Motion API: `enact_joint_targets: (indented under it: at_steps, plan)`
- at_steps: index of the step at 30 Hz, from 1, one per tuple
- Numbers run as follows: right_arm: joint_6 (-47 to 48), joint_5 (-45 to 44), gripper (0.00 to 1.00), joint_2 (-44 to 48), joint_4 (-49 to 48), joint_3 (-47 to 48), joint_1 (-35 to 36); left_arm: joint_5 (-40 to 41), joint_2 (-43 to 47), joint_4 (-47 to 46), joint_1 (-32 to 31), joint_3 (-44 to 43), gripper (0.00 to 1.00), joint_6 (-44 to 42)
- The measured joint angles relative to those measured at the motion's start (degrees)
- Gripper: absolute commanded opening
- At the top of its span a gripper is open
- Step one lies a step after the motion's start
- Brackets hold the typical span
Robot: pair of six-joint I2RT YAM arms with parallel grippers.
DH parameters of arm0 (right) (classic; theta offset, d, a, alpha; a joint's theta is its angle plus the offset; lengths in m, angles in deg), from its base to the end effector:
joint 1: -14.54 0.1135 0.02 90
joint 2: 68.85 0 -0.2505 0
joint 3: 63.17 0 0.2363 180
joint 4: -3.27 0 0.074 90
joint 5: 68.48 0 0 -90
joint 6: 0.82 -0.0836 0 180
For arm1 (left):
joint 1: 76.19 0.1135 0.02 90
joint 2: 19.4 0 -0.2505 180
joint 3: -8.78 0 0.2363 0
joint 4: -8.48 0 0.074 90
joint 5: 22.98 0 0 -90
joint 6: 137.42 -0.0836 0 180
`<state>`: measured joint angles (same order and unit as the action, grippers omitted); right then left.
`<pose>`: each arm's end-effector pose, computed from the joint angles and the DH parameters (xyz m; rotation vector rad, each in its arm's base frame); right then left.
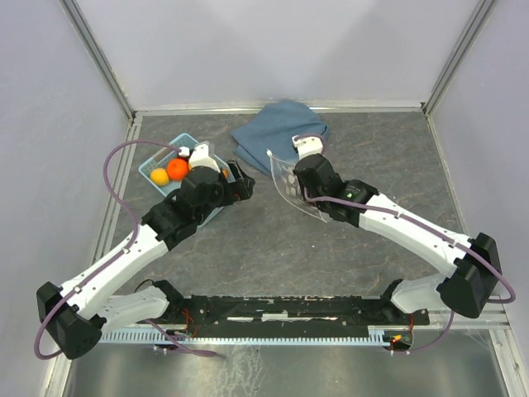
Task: Place the food in the zip-top bag and seal the zipper
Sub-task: Place the fake fruit in the zipper food storage bag, then pick up the fake vegetable from the bin.
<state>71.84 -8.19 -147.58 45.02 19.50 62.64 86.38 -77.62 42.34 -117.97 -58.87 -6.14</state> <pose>0.2463 0.2125 0.2855 -0.2961 2.1129 0.0880 0.2126 -0.1528 0.3019 -0.2121 2.0110 -0.6017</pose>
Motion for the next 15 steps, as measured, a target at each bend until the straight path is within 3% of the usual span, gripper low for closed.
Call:
enact_joint_targets:
  at_steps: [10,15]
  plan:
    - [3.4,-0.8,0.02,2.6,-0.8,-3.9,-0.2,-7.2,-5.4,10.0,19.2,-4.7,0.99,-9.6]
    - [4.2,-0.9,0.02,4.4,-1.7,-6.4,-0.3,-9.5,-12.2,13.2,24.4,-7.6,1.00,-12.5]
